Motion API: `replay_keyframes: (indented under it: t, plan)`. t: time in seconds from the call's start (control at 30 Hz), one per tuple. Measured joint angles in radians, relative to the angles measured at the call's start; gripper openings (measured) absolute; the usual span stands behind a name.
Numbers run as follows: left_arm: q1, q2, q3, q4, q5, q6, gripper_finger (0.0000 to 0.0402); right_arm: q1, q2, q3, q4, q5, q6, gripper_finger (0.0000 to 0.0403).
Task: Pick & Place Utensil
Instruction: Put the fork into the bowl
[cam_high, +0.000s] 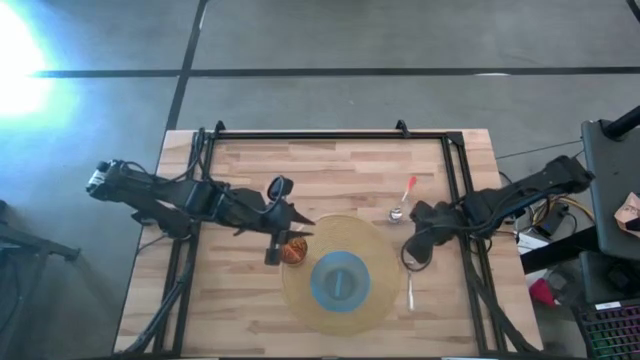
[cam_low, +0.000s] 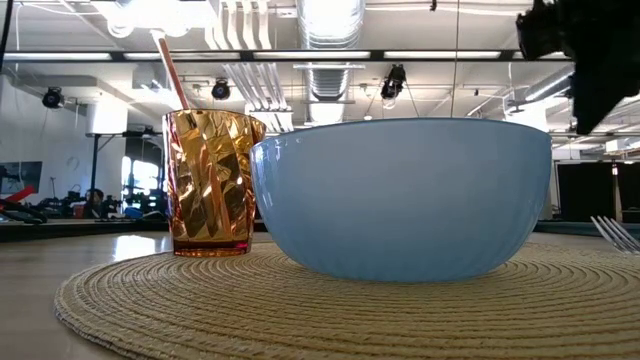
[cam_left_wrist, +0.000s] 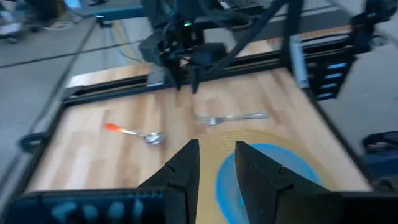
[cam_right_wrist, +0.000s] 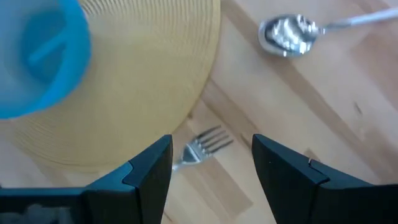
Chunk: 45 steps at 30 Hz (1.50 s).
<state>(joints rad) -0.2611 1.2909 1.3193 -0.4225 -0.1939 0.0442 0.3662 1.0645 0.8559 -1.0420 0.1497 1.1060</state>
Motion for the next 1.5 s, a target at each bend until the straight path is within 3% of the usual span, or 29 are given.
replay_keyframes:
  t: [0.2, 0.5, 0.7, 0.9, 1.27, 1.5]
  plan:
    - [0.0, -0.001, 0.0, -0.016, 0.073, -0.056, 0.0092, 0.074, 0.0, -0.05, 0.002, 0.0, 0.113, 0.0215]
    - [-0.003, 0.001, -0.016, -0.06, 0.08, -0.09, 0.0092, 0.179, 0.007, -0.098, 0.016, 0.04, 0.266, 0.0214]
    - [-0.006, 0.002, -0.031, -0.058, 0.133, -0.114, 0.009, 0.217, 0.028, -0.17, 0.13, 0.073, 0.356, 0.0215]
    - [-0.007, 0.003, -0.06, -0.057, 0.133, -0.123, 0.009, 0.217, 0.057, -0.238, 0.251, 0.142, 0.38, 0.0215]
    - [-0.009, 0.003, -0.082, -0.041, 0.133, -0.131, 0.009, 0.216, 0.083, -0.321, 0.316, 0.169, 0.387, 0.0215]
    - [-0.009, 0.003, -0.082, -0.038, 0.134, -0.131, 0.009, 0.216, 0.083, -0.404, 0.453, 0.171, 0.379, 0.0215]
